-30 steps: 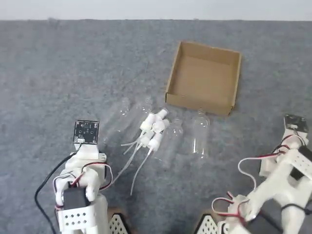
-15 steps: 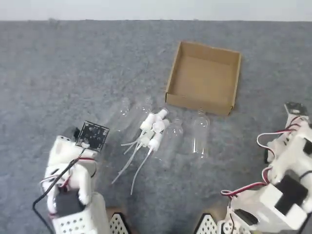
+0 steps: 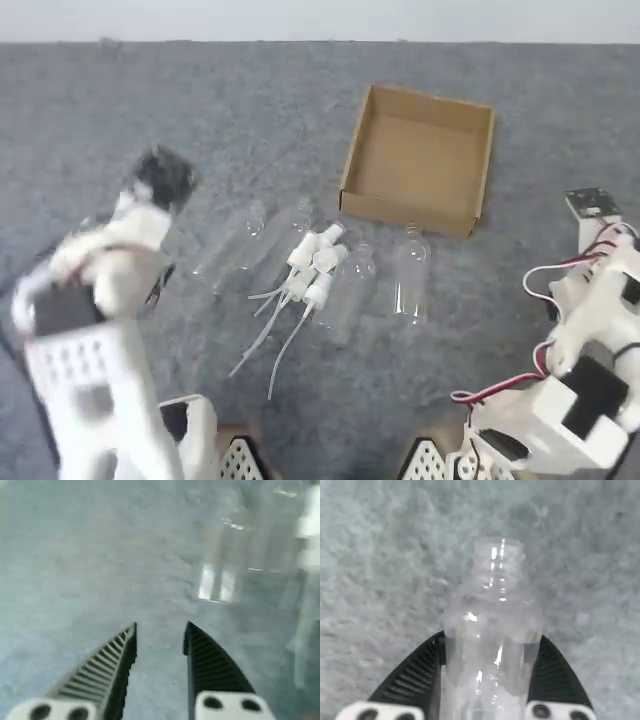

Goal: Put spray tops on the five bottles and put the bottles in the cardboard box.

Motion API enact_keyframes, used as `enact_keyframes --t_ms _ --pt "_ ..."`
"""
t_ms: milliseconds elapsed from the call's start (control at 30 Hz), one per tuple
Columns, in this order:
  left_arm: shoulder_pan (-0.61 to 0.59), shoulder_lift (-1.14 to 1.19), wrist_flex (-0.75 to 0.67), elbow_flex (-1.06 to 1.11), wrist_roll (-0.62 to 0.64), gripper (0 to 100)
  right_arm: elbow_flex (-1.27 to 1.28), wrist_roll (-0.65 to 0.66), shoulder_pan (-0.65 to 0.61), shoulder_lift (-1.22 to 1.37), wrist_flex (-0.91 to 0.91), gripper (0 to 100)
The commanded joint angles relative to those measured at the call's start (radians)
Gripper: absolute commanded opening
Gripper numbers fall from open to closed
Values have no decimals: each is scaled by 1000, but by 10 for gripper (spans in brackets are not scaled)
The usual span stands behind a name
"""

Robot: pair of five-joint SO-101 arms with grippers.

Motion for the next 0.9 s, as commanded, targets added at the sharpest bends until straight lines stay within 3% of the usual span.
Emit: enact_keyframes --t_ms 0,200,333,500,700,867 --pt "167 153 68 -174 87 145 -52 12 -53 -4 -4 134" --pt "446 186 -80 -145 276 147 0 18 -71 -7 -4 134" --pt "569 292 -233 -102 397 148 31 91 -67 -10 -4 135" --pt "720 442 -327 -107 479 148 41 106 -67 -5 -4 135" --pt "755 640 -466 -120 552 148 41 104 -67 -4 -4 135" --pt "758 772 -470 -182 580 149 41 109 -65 -4 -5 135"
